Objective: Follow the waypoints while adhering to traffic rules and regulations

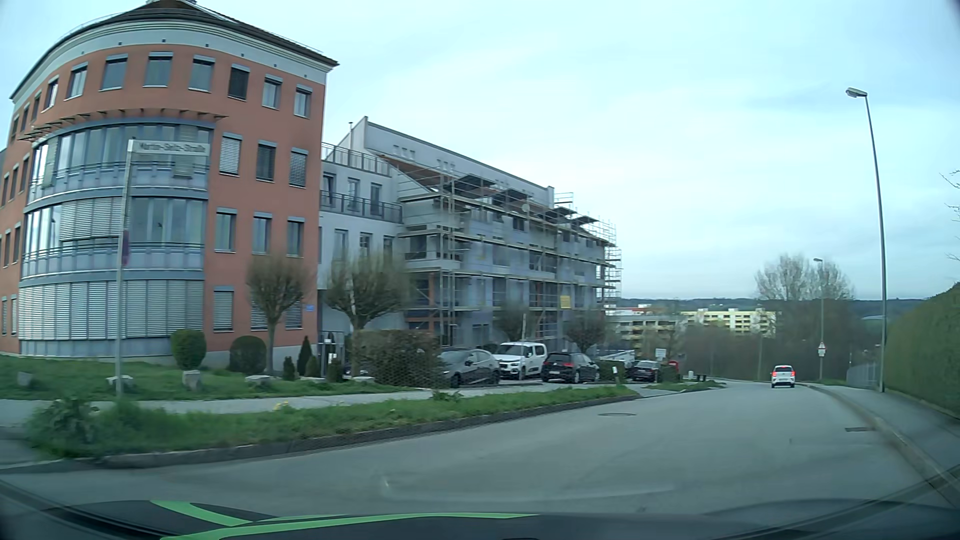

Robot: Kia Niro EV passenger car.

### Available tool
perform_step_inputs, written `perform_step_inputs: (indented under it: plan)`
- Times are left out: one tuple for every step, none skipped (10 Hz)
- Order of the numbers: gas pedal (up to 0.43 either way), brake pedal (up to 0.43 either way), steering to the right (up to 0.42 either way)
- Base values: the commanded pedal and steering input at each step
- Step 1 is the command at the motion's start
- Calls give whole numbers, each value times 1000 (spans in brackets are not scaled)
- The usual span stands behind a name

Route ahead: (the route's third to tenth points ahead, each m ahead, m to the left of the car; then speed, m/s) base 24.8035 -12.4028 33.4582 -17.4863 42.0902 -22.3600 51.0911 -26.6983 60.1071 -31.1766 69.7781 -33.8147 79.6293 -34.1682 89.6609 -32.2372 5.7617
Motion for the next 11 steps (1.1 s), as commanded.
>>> perform_step_inputs:
  plan:
    - [177,0,380]
    - [177,0,373]
    - [189,0,363]
    - [189,0,349]
    - [189,0,330]
    - [197,0,304]
    - [209,0,271]
    - [220,0,237]
    - [220,0,212]
    - [228,0,178]
    - [228,0,145]
